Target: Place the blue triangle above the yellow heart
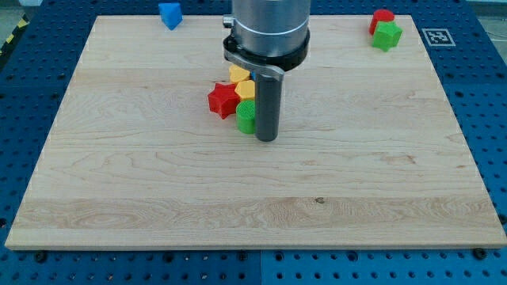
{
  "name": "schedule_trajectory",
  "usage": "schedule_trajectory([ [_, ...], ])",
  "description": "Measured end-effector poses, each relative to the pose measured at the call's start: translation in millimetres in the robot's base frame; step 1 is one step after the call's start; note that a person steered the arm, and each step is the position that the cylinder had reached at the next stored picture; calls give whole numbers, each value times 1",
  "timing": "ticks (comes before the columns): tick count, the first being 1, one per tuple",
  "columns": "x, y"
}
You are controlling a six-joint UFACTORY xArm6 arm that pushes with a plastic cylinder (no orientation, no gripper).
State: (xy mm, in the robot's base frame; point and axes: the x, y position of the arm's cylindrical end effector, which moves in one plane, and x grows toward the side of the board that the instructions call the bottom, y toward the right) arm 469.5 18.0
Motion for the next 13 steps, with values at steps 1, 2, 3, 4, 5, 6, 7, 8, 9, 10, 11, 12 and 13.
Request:
schedule_trajectory([
  [1,9,1],
  [2,21,1],
  [3,54,-19],
  [4,64,-88],
  [5,48,-163],
  [6,9,-234],
  [7,-59,-264],
  [8,-119,-266],
  [9,-161,-266],
  [10,-196,-266],
  [11,-232,-266],
  [12,-273,-266],
  [13,-278,-261],
])
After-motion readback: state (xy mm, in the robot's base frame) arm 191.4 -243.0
